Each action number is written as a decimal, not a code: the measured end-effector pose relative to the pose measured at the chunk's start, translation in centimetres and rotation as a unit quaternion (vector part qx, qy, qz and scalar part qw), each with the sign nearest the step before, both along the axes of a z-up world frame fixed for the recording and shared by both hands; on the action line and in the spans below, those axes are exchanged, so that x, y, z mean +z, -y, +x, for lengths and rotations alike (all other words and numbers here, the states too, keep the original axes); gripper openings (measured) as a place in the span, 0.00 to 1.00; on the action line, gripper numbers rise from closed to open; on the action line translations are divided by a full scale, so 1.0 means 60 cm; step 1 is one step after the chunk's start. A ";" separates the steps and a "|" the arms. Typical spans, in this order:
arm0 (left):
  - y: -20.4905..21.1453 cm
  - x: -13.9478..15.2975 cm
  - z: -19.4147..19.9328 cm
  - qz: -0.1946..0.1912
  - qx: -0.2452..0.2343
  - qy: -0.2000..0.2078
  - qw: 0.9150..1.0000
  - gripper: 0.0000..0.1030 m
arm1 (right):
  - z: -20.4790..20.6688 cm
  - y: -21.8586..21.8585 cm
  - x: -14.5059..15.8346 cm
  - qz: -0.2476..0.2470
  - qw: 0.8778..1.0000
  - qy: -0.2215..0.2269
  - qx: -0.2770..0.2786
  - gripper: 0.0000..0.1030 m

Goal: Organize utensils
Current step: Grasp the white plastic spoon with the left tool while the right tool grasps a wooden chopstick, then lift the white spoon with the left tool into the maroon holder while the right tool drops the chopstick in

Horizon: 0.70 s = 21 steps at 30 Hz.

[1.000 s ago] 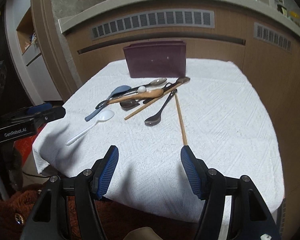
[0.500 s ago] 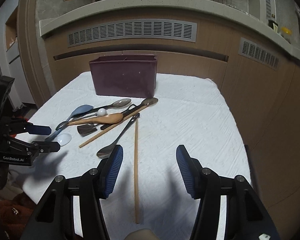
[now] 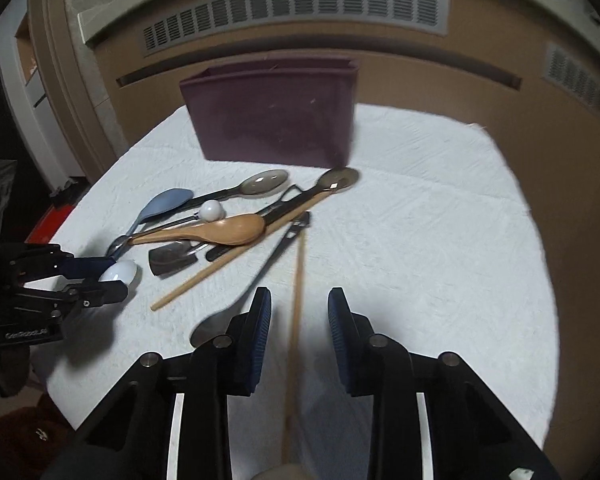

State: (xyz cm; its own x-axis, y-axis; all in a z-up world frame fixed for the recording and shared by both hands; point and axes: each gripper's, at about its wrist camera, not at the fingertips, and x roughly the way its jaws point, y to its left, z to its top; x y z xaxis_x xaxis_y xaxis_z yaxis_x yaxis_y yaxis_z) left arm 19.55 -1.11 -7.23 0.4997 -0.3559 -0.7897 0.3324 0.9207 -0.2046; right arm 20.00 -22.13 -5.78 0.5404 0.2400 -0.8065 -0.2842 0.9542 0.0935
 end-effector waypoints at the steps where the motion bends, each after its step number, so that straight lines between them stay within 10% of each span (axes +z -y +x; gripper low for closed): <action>1: -0.007 0.007 0.000 -0.010 0.008 0.005 1.000 0.34 | 0.014 -0.007 -0.008 -0.006 1.000 -0.009 -0.001 0.22; 8: -0.033 0.024 -0.007 -0.036 0.038 0.018 0.998 0.34 | 0.042 -0.028 -0.033 -0.049 0.998 -0.028 -0.004 0.06; 21: -0.028 0.101 -0.016 -0.098 0.057 0.073 0.991 0.34 | -0.005 0.020 0.080 0.061 0.996 0.054 -0.024 0.05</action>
